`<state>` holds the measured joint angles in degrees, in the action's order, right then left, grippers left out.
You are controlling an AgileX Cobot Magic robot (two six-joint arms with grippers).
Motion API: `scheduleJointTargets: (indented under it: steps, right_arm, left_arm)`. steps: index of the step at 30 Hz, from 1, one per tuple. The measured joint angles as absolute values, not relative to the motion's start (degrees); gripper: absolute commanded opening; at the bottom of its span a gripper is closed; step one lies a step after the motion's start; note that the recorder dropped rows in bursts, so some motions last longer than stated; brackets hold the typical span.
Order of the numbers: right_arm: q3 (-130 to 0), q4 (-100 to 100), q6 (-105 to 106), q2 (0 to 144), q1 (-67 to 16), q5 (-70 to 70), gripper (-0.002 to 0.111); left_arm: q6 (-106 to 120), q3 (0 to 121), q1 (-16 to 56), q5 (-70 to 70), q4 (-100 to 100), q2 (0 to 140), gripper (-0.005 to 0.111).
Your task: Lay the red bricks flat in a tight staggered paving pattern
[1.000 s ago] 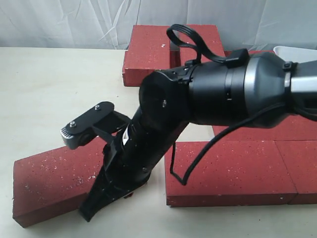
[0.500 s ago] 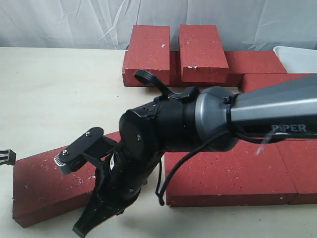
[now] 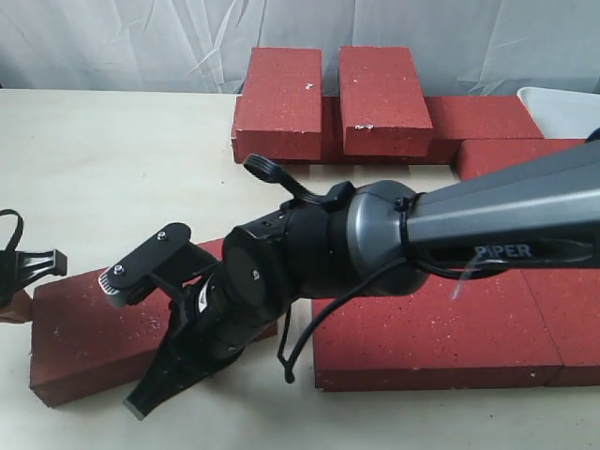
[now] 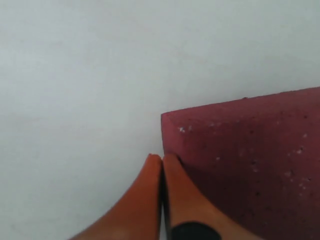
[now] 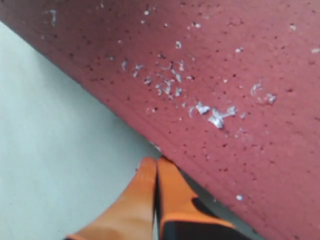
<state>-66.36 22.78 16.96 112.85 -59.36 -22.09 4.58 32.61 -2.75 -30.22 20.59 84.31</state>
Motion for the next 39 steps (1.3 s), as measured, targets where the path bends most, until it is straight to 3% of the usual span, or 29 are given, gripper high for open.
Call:
scheduleJointTargets:
  steps: [13, 27, 39]
  right_arm:
    - [-66.36, 22.75, 14.38, 112.85, -59.36, -18.88, -0.001]
    - [-66.36, 23.09, 11.46, 111.66, -59.36, -27.93, -0.001]
    - [-66.36, 23.09, 7.69, 113.20, -59.36, -21.30, -0.001]
  left_arm:
    - [6.49, 33.91, -2.75, -26.60, 22.26, 84.71, 0.000]
    - [-6.70, 37.44, -2.75, -33.73, 5.16, 85.08, 0.000]
    - [1.30, 37.56, -2.75, -34.69, 15.72, 91.40, 0.000]
